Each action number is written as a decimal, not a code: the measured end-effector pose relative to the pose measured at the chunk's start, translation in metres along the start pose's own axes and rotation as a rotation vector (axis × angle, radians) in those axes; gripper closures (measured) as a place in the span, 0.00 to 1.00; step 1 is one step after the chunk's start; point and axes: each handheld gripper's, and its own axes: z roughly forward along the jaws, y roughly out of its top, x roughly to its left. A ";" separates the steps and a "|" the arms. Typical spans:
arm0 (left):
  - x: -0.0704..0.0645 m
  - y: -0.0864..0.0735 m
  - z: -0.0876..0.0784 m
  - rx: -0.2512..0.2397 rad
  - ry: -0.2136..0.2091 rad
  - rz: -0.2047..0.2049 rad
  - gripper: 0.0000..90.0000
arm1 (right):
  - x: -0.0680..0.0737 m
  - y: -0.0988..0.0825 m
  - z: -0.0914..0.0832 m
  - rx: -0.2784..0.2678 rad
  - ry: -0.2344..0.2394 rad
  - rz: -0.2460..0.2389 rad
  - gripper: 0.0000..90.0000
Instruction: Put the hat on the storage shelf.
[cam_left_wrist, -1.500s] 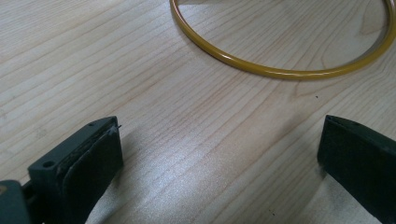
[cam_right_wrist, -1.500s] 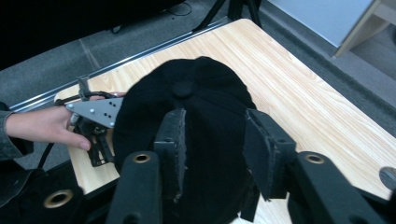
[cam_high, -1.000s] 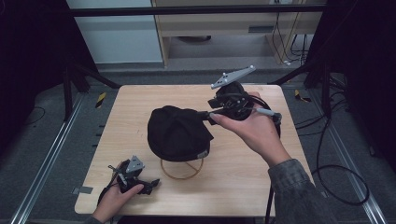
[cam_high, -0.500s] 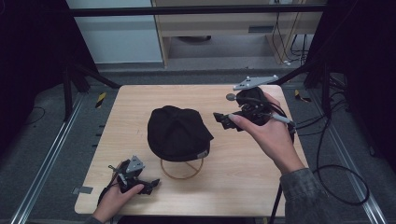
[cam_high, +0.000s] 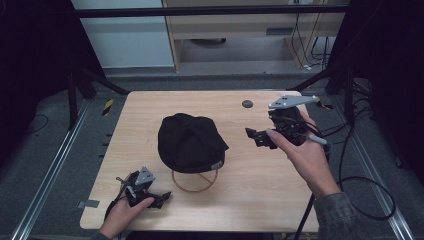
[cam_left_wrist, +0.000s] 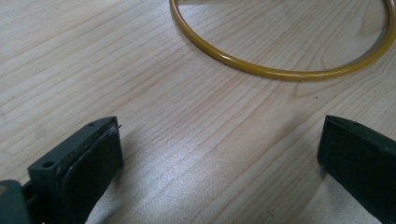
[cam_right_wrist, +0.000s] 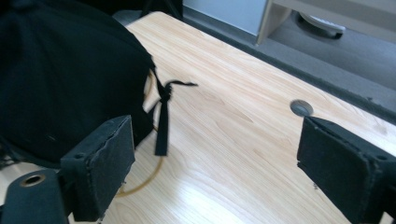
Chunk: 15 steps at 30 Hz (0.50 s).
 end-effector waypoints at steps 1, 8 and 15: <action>0.000 0.000 0.000 0.000 0.000 -0.001 0.00 | -0.002 -0.002 0.000 0.003 -0.005 0.002 0.14; 0.000 0.000 0.000 0.004 -0.001 0.002 0.00 | -0.013 -0.018 0.004 0.015 -0.031 0.033 0.15; 0.000 0.000 0.000 0.004 -0.001 0.002 0.00 | -0.019 -0.028 0.009 0.037 -0.054 0.033 0.15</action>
